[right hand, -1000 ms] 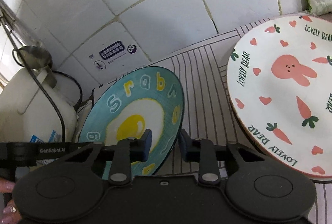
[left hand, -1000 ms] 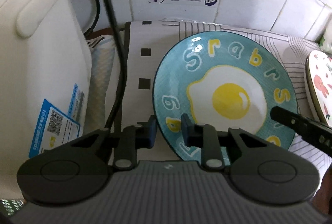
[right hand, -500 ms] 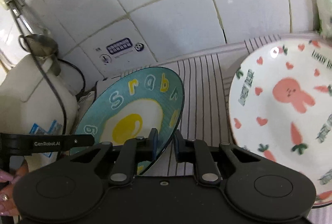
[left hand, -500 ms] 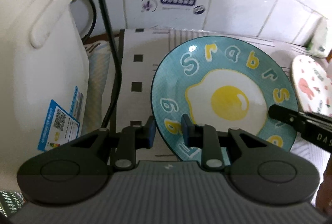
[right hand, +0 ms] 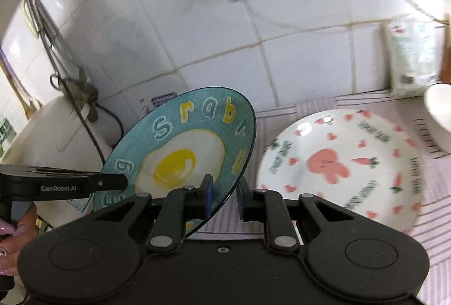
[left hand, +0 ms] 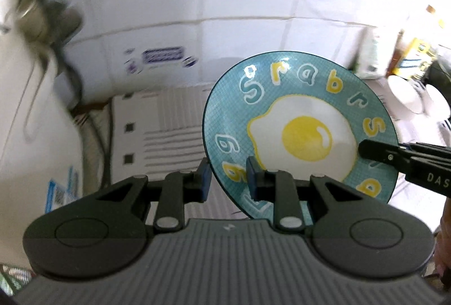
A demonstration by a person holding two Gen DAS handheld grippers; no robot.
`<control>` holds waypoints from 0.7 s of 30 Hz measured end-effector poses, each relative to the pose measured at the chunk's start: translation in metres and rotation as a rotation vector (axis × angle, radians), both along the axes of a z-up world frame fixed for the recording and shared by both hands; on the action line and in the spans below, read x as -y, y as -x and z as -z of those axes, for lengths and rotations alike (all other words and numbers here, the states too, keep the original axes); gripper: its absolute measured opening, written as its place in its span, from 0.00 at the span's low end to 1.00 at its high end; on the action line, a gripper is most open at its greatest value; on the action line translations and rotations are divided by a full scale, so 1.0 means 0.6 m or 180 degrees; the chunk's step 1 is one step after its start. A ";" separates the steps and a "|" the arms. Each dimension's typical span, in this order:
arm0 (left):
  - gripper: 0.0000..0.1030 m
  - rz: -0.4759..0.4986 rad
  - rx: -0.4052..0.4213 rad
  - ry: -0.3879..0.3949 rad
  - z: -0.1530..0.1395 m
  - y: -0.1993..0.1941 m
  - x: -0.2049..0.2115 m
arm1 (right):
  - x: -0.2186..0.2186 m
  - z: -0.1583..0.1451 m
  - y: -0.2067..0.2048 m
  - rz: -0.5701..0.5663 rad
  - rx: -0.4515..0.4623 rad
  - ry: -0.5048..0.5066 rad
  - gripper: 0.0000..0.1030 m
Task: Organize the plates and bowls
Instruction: 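Lift the teal egg plate and carry it over the plate stack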
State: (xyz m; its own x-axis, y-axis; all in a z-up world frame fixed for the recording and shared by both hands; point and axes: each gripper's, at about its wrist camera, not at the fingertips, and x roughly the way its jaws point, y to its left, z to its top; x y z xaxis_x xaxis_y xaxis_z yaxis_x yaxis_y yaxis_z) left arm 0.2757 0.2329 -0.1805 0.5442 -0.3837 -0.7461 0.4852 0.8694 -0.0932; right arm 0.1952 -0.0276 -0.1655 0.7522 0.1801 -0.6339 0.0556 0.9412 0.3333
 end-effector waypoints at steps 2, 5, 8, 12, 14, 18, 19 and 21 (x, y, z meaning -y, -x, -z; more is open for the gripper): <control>0.24 0.0112 -0.0006 0.0027 -0.006 0.002 0.022 | 0.015 -0.009 0.013 0.0072 0.0042 0.0024 0.21; 0.24 0.0299 0.0021 0.0035 -0.010 0.007 0.059 | 0.038 -0.021 0.037 0.0228 0.0081 0.0086 0.22; 0.24 0.0453 -0.0005 0.0011 -0.002 0.009 0.097 | 0.057 -0.028 0.059 0.0358 0.0100 0.0187 0.22; 0.24 0.0609 -0.0113 -0.0005 0.011 0.008 0.141 | 0.086 -0.023 0.082 0.0555 0.0048 0.0219 0.23; 0.24 0.0674 -0.0135 -0.0038 0.017 0.006 0.160 | 0.101 -0.019 0.091 0.0640 0.0023 0.0199 0.23; 0.24 0.0751 -0.0212 -0.0093 0.031 -0.004 0.196 | 0.127 -0.009 0.099 0.0759 -0.0046 0.0173 0.23; 0.24 0.0765 -0.0238 -0.0113 0.035 -0.008 0.203 | 0.131 -0.005 0.101 0.0774 -0.0058 0.0166 0.23; 0.24 0.0794 -0.0270 -0.0177 0.043 -0.017 0.218 | 0.142 0.003 0.100 0.0807 -0.0089 0.0140 0.23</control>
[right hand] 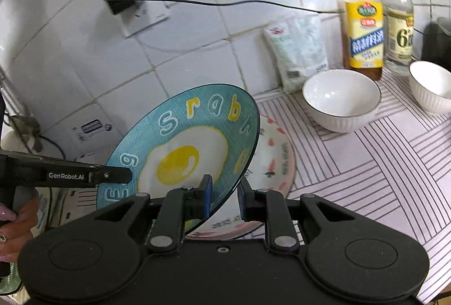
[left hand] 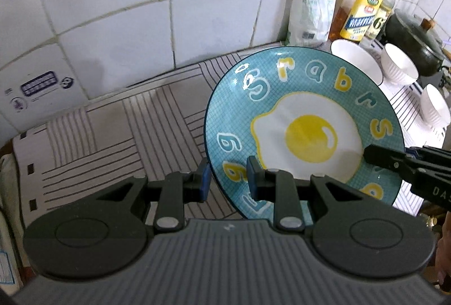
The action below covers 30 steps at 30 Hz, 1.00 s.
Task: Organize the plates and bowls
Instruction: 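Lift the teal egg plate and carry it over the plate stack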
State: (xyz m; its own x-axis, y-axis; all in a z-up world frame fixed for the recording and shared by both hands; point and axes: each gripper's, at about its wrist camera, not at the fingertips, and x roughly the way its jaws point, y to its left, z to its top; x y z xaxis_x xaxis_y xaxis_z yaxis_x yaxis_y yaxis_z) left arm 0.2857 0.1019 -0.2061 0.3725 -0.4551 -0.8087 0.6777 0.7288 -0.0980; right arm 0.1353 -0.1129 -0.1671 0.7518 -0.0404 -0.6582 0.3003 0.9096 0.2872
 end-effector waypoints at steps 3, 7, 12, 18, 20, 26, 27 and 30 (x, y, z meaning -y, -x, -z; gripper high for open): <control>0.24 0.0011 -0.0037 -0.0101 0.013 -0.013 0.020 | 0.014 0.013 -0.007 0.0054 -0.0027 -0.0080 0.23; 0.24 0.0059 -0.0079 -0.0227 0.024 -0.029 0.044 | 0.028 0.034 -0.020 0.0099 -0.0063 -0.0156 0.23; 0.24 0.0117 -0.0120 -0.0416 0.029 -0.044 0.079 | 0.042 0.051 -0.034 0.0156 -0.0169 -0.0211 0.23; 0.25 0.0087 -0.0150 -0.0569 0.026 -0.057 0.101 | 0.047 0.054 -0.044 0.0157 -0.0250 -0.0251 0.25; 0.25 0.0087 -0.0171 -0.0618 0.025 -0.059 0.104 | 0.048 0.055 -0.049 0.0152 -0.0296 -0.0245 0.26; 0.25 0.0086 -0.0165 -0.0775 0.028 -0.061 0.114 | 0.038 0.046 -0.061 0.0147 -0.0458 -0.0149 0.28; 0.25 0.0098 -0.0130 -0.0831 0.030 -0.059 0.117 | 0.036 0.044 -0.062 0.0153 -0.0484 -0.0141 0.28; 0.25 0.0104 -0.0106 -0.0922 0.040 -0.055 0.119 | 0.025 0.042 -0.071 0.0105 -0.0604 -0.0017 0.28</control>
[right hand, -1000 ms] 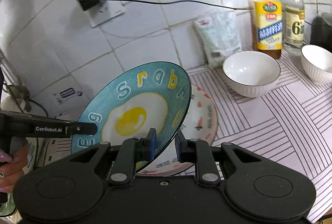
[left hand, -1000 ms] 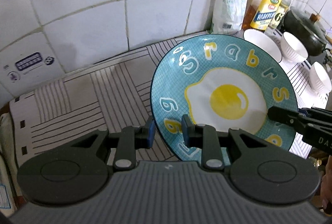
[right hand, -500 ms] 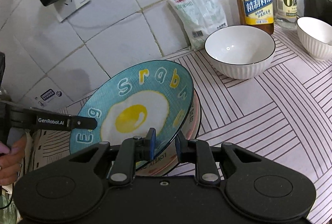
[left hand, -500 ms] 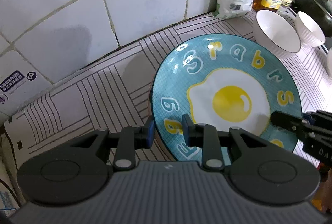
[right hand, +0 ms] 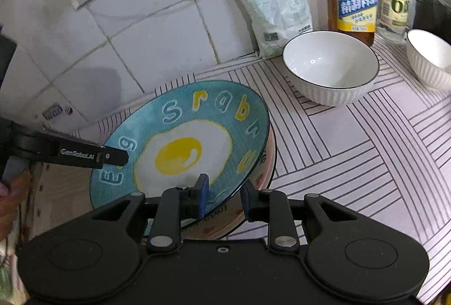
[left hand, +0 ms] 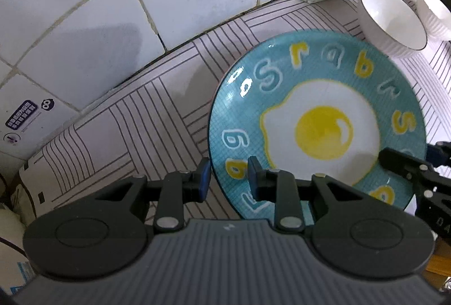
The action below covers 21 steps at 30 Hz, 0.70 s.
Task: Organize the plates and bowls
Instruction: 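Lift the teal egg plate and carry it over the plate stack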
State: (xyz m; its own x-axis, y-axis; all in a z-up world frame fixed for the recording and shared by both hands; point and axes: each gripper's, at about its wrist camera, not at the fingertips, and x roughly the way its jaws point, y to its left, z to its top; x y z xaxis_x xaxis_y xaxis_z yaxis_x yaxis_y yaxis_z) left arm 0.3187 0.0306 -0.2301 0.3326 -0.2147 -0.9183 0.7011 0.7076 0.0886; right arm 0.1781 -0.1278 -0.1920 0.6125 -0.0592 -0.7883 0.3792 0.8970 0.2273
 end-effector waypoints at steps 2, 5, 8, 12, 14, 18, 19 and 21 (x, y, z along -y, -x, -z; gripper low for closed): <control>0.25 0.0028 0.0046 -0.0022 0.000 0.003 0.001 | -0.013 -0.004 -0.006 -0.0056 -0.0067 0.0189 0.29; 0.25 0.0005 0.0028 0.0017 -0.003 0.001 -0.002 | -0.015 -0.004 -0.009 -0.0056 -0.0100 0.0232 0.30; 0.25 -0.0002 0.0030 0.0045 -0.004 0.001 -0.003 | -0.017 -0.007 -0.010 -0.0083 -0.0137 0.0280 0.31; 0.25 0.0007 0.0130 0.0026 -0.002 0.012 -0.001 | -0.044 -0.010 -0.014 -0.0198 -0.0244 0.0615 0.39; 0.25 -0.0009 0.0183 0.0010 -0.002 0.018 0.000 | -0.062 -0.010 -0.016 -0.0271 -0.0345 0.0860 0.42; 0.25 -0.0014 0.0240 0.0008 -0.011 0.029 -0.002 | -0.076 0.002 -0.015 -0.0245 -0.0481 0.1081 0.44; 0.25 -0.0022 0.0216 0.0024 -0.015 0.030 -0.005 | -0.078 0.001 -0.011 -0.0251 -0.0449 0.1093 0.44; 0.25 -0.0017 0.0180 0.0075 -0.025 0.037 -0.011 | -0.081 -0.005 -0.004 -0.0298 -0.0420 0.1117 0.43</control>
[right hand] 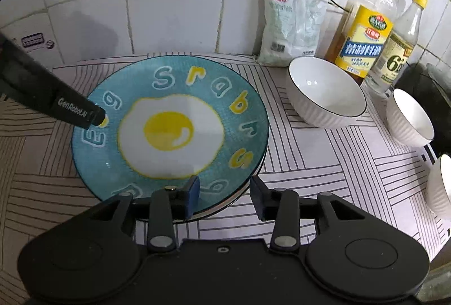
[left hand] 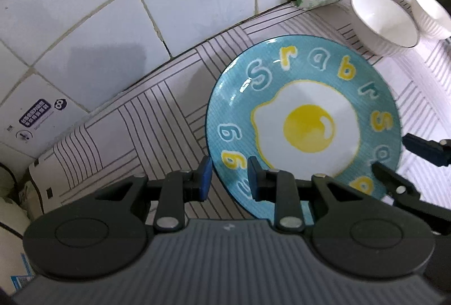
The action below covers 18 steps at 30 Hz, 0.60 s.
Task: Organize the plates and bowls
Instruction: 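Lower the teal egg plate onto the plate stack and open both grippers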
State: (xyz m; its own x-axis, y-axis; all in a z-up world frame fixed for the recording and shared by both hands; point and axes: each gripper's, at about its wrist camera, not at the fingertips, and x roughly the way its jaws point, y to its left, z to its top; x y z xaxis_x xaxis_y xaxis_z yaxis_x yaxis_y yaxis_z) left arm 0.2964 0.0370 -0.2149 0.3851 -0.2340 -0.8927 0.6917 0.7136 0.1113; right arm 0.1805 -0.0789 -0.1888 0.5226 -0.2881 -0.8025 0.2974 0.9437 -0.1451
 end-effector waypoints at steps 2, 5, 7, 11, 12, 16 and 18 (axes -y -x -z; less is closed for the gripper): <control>0.25 0.0018 0.0046 0.0019 -0.014 0.013 -0.005 | -0.003 -0.013 0.013 -0.0079 0.0076 0.0008 0.44; 0.26 0.0059 0.0112 0.0064 -0.043 0.035 -0.012 | 0.001 -0.032 0.032 -0.0055 0.0244 -0.0109 0.44; 0.27 0.0072 0.0124 0.0081 -0.063 0.050 -0.017 | 0.007 -0.047 0.046 -0.0023 0.0369 -0.0175 0.44; 0.40 0.0106 0.0170 0.0089 -0.105 0.084 -0.024 | 0.019 -0.083 0.078 -0.0024 0.0570 -0.0239 0.48; 0.41 0.0119 0.0177 0.0087 -0.114 0.092 -0.025 | 0.021 -0.092 0.085 -0.0025 0.0589 -0.0268 0.48; 0.49 0.0136 0.0131 0.0084 -0.142 0.120 -0.022 | 0.032 -0.129 0.119 -0.0071 0.0695 -0.0433 0.49; 0.55 0.0146 0.0109 0.0090 -0.154 0.136 -0.022 | 0.038 -0.145 0.136 -0.0086 0.0738 -0.0465 0.50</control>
